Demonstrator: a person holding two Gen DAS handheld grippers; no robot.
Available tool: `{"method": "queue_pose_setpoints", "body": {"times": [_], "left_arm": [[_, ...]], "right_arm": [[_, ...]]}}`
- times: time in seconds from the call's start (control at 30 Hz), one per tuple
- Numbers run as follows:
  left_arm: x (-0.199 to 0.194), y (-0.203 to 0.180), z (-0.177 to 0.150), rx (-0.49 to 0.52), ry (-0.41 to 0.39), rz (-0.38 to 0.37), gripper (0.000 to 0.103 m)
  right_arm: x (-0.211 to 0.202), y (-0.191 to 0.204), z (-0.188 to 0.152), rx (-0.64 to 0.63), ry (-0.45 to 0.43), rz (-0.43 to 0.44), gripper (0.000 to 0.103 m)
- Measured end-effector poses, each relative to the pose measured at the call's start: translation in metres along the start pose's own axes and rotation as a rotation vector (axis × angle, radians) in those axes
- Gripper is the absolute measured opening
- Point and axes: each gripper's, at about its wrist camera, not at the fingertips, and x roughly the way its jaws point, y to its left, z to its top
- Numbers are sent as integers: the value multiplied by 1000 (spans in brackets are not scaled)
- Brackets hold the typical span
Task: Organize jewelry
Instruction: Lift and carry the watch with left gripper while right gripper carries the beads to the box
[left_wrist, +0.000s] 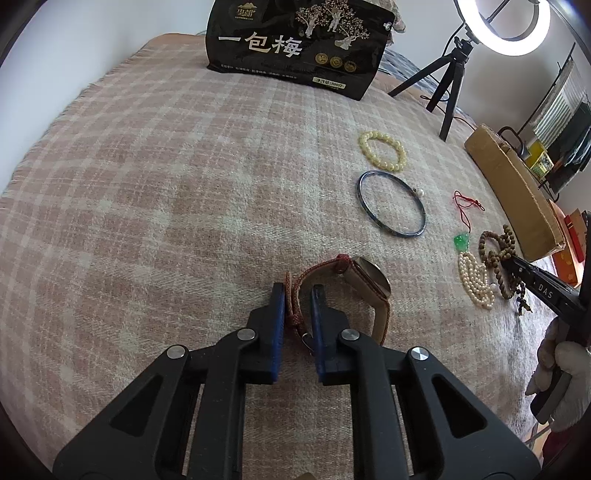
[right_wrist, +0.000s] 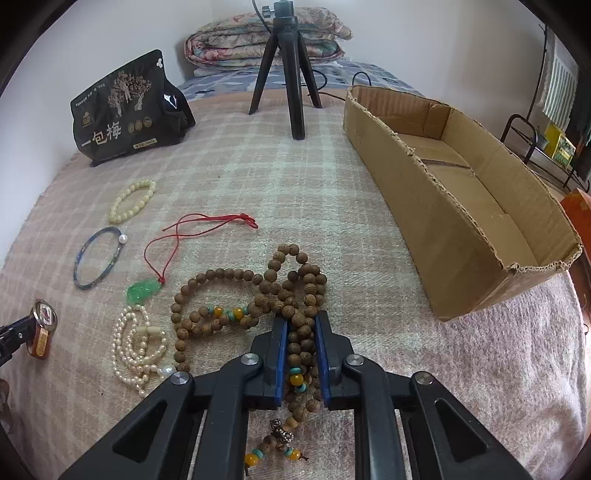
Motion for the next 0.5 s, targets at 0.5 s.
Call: {"method": "queue_pose_setpoints", "body": {"times": [0.5], "left_arm": [[-25,-7,-5,14,-45,10,8]], "right_arm": [[-53,-4,1,-2,-84,78,11]]}}
